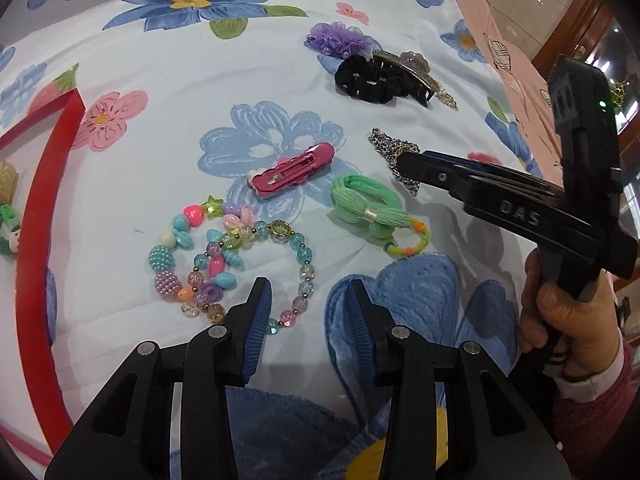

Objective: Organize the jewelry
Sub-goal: 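Grasp the beaded bracelet with the left tool while the right tool grasps the gold ring, then carry the bracelet with the left tool while the right tool carries the ring toward the tray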

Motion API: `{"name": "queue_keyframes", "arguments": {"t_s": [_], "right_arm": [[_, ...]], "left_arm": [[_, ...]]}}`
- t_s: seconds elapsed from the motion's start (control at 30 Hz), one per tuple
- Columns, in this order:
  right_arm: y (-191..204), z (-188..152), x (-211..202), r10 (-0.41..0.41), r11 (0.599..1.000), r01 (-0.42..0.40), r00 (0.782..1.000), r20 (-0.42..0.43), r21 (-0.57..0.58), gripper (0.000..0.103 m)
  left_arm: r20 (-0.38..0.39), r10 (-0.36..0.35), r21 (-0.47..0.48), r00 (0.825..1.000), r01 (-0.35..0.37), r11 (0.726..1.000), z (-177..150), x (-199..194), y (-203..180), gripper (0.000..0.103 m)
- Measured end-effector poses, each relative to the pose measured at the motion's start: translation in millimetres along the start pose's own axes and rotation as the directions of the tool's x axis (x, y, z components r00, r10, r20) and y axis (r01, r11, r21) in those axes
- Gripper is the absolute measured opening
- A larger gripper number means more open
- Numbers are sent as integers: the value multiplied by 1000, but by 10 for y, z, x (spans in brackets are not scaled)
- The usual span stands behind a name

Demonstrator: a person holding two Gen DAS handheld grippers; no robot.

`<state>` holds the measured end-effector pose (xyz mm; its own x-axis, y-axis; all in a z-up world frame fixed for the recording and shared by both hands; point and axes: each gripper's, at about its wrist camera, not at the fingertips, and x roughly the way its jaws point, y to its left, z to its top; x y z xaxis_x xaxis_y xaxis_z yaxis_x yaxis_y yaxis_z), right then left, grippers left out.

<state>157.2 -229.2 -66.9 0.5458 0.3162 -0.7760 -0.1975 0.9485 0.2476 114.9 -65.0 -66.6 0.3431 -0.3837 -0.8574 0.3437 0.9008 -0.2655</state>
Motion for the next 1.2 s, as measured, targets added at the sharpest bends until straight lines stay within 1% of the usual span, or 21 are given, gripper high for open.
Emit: {"name": "queue_keyframes", "arguments": {"t_s": [0.03, 0.07, 0.1, 0.13, 0.17, 0.23, 0.43, 0.6, 0.7, 0.93, 1.2], "right_arm": [[0, 0, 24, -3, 1000, 3, 1000, -4, 1, 26], [1, -4, 46, -9, 1000, 9, 1000, -6, 1, 23], [-5, -11, 67, -13, 1000, 13, 1000, -7, 3, 22], [-13, -14, 78, -12, 1000, 13, 1000, -7, 8, 19], [-23, -14, 77, -9, 1000, 10, 1000, -3, 15, 15], [-25, -14, 46, -10, 1000, 10, 1000, 7, 14, 6], [-36, -6, -114, -7, 1000, 6, 999, 39, 17, 6], [42, 22, -300, 22, 1000, -23, 997, 71, 6, 6], [108, 41, -391, 42, 999, -42, 995, 85, -2, 6], [301, 71, -503, 93, 995, -91, 991, 99, -27, 6], [633, 41, -497, 154, 986, -148, 985, 80, -78, 6]], "left_arm": [[2, -1, 0, 1000, 1, 1000, -1, 0, 8, 34], [3, 6, 2, 1000, -6, 1000, 3, 9, 13, 26], [3, 12, 6, 1000, -12, 1000, 6, 20, 18, 21], [1, 11, 7, 1000, -11, 1000, 8, 27, 35, 11], [-1, 4, 0, 1000, -4, 1000, 13, 31, 50, 6], [2, -11, -15, 1000, 11, 1000, 15, 14, 82, 6], [42, -3, -8, 999, 3, 1000, -13, -127, 35, 6], [107, -17, -25, 994, 19, 1000, -12, -398, 60, 6], [139, -12, -33, 990, 17, 999, 0, -551, 87, 6], [223, 1, -74, 975, 16, 997, 15, -920, 208, 6], [289, 39, -140, 957, 2, 990, -102, -1260, 464, 6]]}}
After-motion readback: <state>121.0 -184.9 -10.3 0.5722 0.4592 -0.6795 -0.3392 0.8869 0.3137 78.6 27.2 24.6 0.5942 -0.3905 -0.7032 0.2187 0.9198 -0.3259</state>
